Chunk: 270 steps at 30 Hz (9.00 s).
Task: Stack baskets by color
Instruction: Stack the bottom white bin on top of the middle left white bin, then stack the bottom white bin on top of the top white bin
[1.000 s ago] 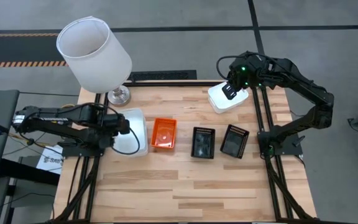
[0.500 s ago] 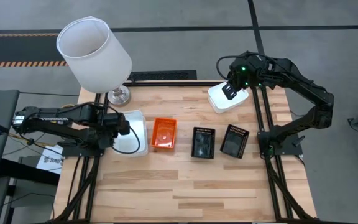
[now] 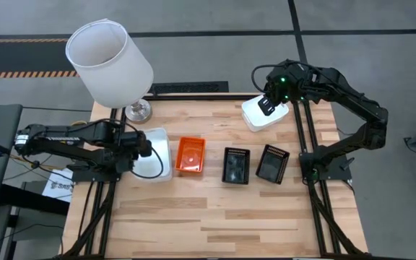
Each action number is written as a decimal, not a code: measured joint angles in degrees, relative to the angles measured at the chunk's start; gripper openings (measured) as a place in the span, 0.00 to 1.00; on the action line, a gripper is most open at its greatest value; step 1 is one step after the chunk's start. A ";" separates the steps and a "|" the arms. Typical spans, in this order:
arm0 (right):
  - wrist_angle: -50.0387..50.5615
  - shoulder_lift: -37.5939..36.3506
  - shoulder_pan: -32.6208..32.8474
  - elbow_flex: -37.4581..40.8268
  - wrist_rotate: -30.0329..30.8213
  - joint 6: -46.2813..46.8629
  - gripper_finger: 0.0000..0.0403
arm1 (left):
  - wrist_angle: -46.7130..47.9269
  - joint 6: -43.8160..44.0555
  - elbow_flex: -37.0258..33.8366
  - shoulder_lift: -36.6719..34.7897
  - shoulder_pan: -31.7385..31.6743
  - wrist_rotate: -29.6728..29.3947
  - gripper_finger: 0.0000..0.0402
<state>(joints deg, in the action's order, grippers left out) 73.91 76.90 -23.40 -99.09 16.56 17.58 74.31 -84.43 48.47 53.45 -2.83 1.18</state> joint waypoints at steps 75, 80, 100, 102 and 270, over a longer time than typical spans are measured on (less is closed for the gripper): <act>0.89 0.00 0.00 0.00 -0.04 -0.15 0.32 | -1.33 2.57 0.02 0.02 -0.02 -0.45 0.01; 0.89 0.00 -0.01 0.00 -0.04 -0.24 0.32 | -0.23 3.28 0.02 0.02 -0.10 -1.60 0.01; 0.89 0.01 0.00 0.00 -0.04 -1.17 0.32 | -0.78 4.03 0.02 0.02 -0.70 0.06 0.01; 0.87 0.01 -0.01 0.00 -0.04 -1.16 0.32 | -0.77 4.05 0.02 0.02 -0.70 0.03 0.01; -11.80 54.32 49.49 -25.79 -15.08 9.62 0.59 | -57.54 208.02 2.71 30.44 39.01 -21.88 0.31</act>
<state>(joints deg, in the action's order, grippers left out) 62.11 131.22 26.09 -124.88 1.48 27.21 16.77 123.60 51.18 83.89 36.18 -20.70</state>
